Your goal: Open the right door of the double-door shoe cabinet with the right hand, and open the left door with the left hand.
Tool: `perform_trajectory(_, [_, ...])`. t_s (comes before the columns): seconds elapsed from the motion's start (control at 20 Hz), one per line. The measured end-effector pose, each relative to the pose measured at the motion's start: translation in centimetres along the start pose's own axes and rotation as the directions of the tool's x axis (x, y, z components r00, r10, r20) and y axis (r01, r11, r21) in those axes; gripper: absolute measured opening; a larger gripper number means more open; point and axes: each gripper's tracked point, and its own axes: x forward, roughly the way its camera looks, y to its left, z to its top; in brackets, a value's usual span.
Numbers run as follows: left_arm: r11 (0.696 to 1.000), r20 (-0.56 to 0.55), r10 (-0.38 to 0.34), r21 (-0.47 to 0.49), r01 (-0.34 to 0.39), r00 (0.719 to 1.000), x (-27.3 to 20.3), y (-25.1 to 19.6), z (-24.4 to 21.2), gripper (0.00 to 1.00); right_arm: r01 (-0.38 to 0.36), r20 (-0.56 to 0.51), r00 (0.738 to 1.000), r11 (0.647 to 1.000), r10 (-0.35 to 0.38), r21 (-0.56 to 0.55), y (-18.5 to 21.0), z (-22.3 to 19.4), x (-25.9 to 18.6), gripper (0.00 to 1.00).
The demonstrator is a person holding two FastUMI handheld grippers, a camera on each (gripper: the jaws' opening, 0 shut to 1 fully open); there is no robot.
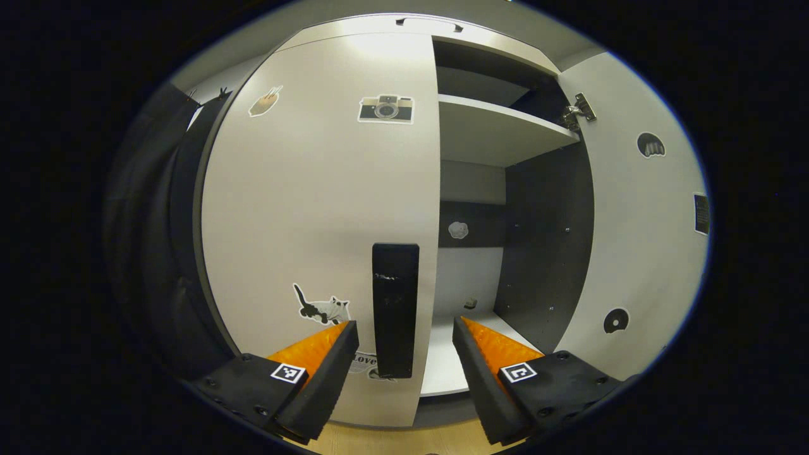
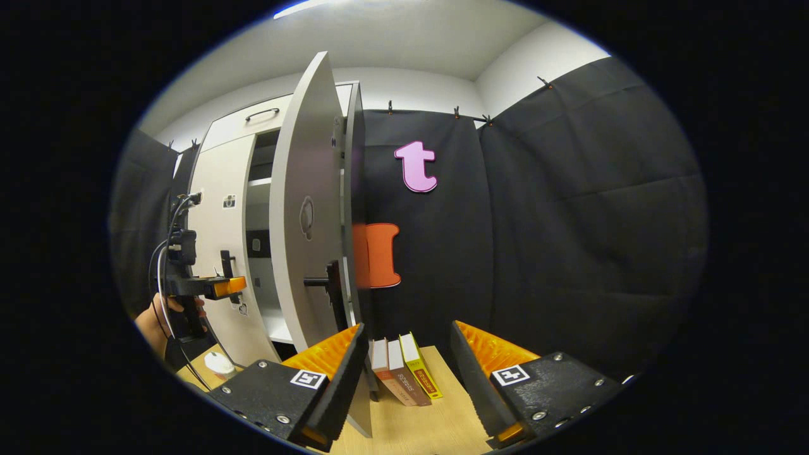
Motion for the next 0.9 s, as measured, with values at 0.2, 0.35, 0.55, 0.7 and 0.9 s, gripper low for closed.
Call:
perform_trajectory(0.2, [0.999,-0.005,0.044,0.016,-0.044,0.999,1.1,1.1,-0.5,0.95,0.01,0.005,1.0,1.0,-0.01,0.002,-0.3,0.0,0.2,0.84])
perform_trajectory(0.35, [0.998,-0.014,0.07,0.001,-0.07,0.997,1.7,1.8,-1.1,0.94,0.01,-0.001,1.0,1.0,-0.01,-0.003,-0.3,-0.3,0.3,0.84])
perform_trajectory(0.55, [0.998,-0.034,0.06,-0.014,-0.06,0.998,1.9,1.8,-2.0,0.89,0.012,-0.027,1.0,1.0,-0.013,-0.003,-0.1,-1.5,0.4,0.84])
perform_trajectory(0.7, [0.998,-0.026,0.06,0.001,-0.06,0.998,1.9,1.9,-2.0,0.75,0.009,-0.032,0.999,1.0,-0.008,0.004,0.2,-1.7,0.3,0.84])
perform_trajectory(0.9, [0.999,-0.033,0.04,-0.011,-0.041,0.999,2.0,0.9,-2.1,0.56,-0.009,-0.051,0.999,1.0,0.01,0.018,1.0,-2.7,0.0,0.84])
